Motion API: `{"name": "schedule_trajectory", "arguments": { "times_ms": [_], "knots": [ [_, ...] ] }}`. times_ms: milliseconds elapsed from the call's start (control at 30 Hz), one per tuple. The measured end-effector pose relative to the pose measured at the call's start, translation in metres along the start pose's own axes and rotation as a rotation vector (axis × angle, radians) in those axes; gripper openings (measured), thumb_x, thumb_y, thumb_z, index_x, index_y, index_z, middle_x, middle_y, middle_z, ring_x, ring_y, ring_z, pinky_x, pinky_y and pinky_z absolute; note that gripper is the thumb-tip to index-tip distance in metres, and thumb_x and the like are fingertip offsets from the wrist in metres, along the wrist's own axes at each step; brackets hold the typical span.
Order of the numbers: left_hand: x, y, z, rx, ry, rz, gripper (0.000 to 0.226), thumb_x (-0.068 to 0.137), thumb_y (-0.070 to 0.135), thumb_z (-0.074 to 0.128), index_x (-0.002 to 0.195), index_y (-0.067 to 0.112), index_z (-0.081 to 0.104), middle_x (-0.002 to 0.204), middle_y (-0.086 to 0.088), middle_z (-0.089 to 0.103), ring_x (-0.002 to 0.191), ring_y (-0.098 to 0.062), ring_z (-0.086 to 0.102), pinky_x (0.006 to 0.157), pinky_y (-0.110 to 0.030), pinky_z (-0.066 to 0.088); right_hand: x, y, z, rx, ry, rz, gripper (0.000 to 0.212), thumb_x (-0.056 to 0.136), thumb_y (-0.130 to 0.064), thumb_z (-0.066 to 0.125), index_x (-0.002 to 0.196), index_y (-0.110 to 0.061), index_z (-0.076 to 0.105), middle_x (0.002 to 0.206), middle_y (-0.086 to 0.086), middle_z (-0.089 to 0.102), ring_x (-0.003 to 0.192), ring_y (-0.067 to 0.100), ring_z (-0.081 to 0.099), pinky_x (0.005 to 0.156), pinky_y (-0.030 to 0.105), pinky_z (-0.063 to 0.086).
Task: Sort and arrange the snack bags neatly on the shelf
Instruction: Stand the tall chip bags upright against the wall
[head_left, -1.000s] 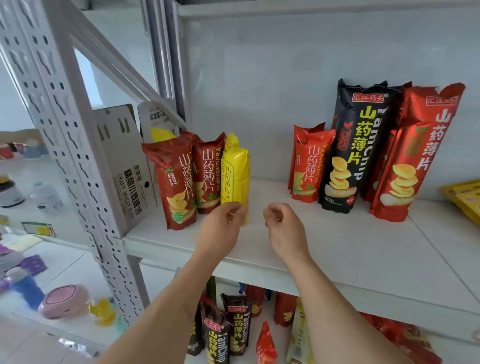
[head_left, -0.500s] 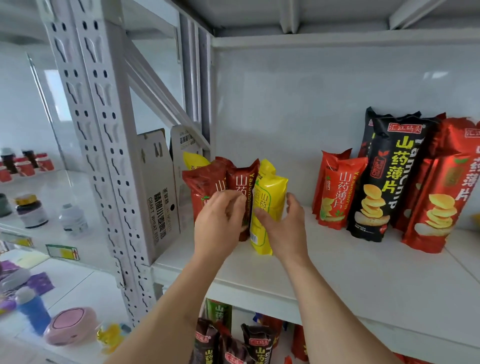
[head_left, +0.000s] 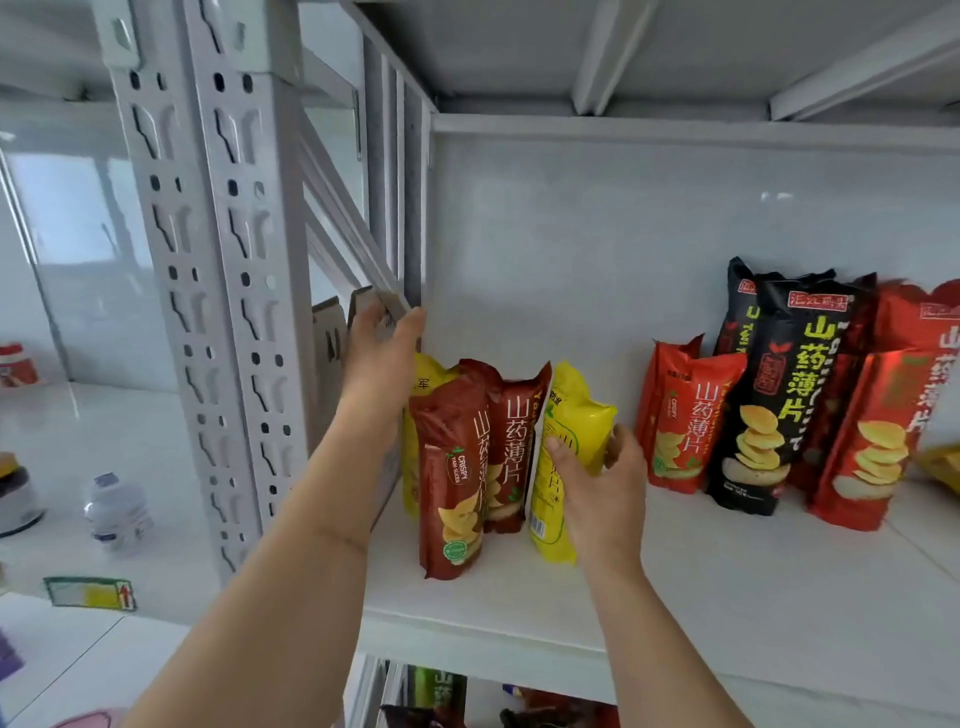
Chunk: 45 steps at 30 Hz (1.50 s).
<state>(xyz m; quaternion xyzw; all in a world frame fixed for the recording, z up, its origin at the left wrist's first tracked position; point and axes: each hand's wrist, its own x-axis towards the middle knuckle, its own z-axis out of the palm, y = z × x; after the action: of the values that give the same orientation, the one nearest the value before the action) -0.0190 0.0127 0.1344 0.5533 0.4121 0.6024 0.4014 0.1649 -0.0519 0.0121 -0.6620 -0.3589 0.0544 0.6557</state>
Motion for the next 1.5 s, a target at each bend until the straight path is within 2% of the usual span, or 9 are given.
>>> {"name": "schedule_trajectory", "arguments": {
  "times_ms": [133, 233, 400, 500, 667, 933, 1067, 1233, 1500],
  "knots": [
    [0.021, -0.02, 0.001, -0.133, -0.088, -0.18, 0.034, 0.101, 0.032, 0.057, 0.132, 0.023, 0.049, 0.095, 0.011, 0.057, 0.082, -0.003, 0.055, 0.063, -0.018, 0.043, -0.01, -0.002, 0.0, 0.009, -0.019, 0.027, 0.083, 0.066, -0.071, 0.072, 0.134, -0.03, 0.048, 0.13, -0.005, 0.056, 0.117, 0.016, 0.057, 0.097, 0.042, 0.05],
    [0.033, -0.04, 0.001, -0.163, -0.16, -0.289, 0.038, 0.094, 0.031, 0.069, 0.123, 0.012, 0.053, 0.094, -0.001, 0.066, 0.075, -0.008, 0.061, 0.046, -0.014, 0.048, -0.011, 0.005, 0.0, 0.02, -0.021, 0.027, 0.059, 0.075, -0.051, 0.078, 0.124, -0.032, 0.051, 0.121, -0.007, 0.053, 0.11, 0.014, 0.055, 0.091, 0.035, 0.046],
    [0.045, -0.064, 0.002, -0.099, -0.256, -0.345, 0.026, 0.087, 0.023, 0.077, 0.105, 0.006, 0.07, 0.104, -0.019, 0.075, 0.085, -0.029, 0.073, 0.081, -0.037, 0.059, -0.013, 0.017, 0.008, 0.009, -0.026, 0.055, 0.068, 0.064, -0.066, 0.071, 0.122, -0.035, 0.052, 0.118, -0.006, 0.062, 0.106, 0.016, 0.063, 0.09, 0.045, 0.054],
    [0.045, -0.073, 0.003, -0.096, -0.288, -0.331, 0.026, 0.087, 0.025, 0.077, 0.105, 0.008, 0.071, 0.099, -0.013, 0.076, 0.076, -0.019, 0.074, 0.067, -0.026, 0.058, -0.013, 0.027, 0.01, -0.009, -0.05, 0.077, 0.07, 0.063, -0.067, 0.07, 0.123, -0.036, 0.051, 0.118, -0.008, 0.062, 0.106, 0.016, 0.063, 0.089, 0.045, 0.055],
    [0.044, -0.077, 0.006, -0.104, -0.314, -0.305, 0.016, 0.089, 0.025, 0.074, 0.1, 0.015, 0.069, 0.092, -0.005, 0.075, 0.073, -0.014, 0.07, 0.056, -0.022, 0.053, -0.011, 0.037, 0.006, -0.031, -0.107, 0.115, 0.051, 0.079, -0.038, 0.079, 0.12, -0.034, 0.049, 0.118, -0.006, 0.061, 0.102, 0.016, 0.062, 0.084, 0.032, 0.049],
    [0.053, -0.057, 0.01, -0.161, -0.203, -0.186, 0.022, 0.089, 0.023, 0.076, 0.11, 0.019, 0.07, 0.106, -0.008, 0.076, 0.095, -0.029, 0.074, 0.085, -0.041, 0.059, -0.007, 0.039, -0.001, -0.032, -0.157, 0.113, 0.058, 0.083, -0.034, 0.077, 0.132, -0.027, 0.048, 0.117, -0.009, 0.063, 0.101, 0.016, 0.062, 0.089, 0.034, 0.05],
    [0.056, -0.028, 0.018, -0.114, -0.156, -0.013, 0.017, 0.091, 0.03, 0.073, 0.106, 0.023, 0.071, 0.097, 0.004, 0.076, 0.085, -0.015, 0.073, 0.077, -0.031, 0.058, -0.004, 0.036, -0.007, -0.011, -0.176, 0.101, 0.056, 0.084, -0.032, 0.076, 0.132, -0.026, 0.047, 0.112, -0.011, 0.062, 0.094, 0.013, 0.06, 0.085, 0.03, 0.048],
    [0.058, 0.005, 0.034, -0.12, -0.155, 0.134, 0.018, 0.088, 0.036, 0.076, 0.102, 0.025, 0.072, 0.1, 0.001, 0.078, 0.093, -0.019, 0.075, 0.085, -0.04, 0.06, 0.003, 0.036, -0.018, 0.011, -0.183, 0.083, 0.057, 0.085, -0.034, 0.075, 0.134, -0.028, 0.046, 0.116, -0.011, 0.063, 0.1, 0.015, 0.064, 0.09, 0.033, 0.051],
    [0.048, 0.055, 0.065, 0.147, -0.195, 0.34, 0.025, 0.092, 0.04, 0.07, 0.112, 0.024, 0.067, 0.094, 0.014, 0.07, 0.088, -0.007, 0.067, 0.071, -0.025, 0.05, 0.02, 0.034, -0.042, 0.046, -0.195, 0.047, 0.061, 0.085, -0.031, 0.076, 0.137, -0.026, 0.045, 0.115, -0.011, 0.062, 0.095, 0.011, 0.06, 0.083, 0.026, 0.045]
  ]
}}
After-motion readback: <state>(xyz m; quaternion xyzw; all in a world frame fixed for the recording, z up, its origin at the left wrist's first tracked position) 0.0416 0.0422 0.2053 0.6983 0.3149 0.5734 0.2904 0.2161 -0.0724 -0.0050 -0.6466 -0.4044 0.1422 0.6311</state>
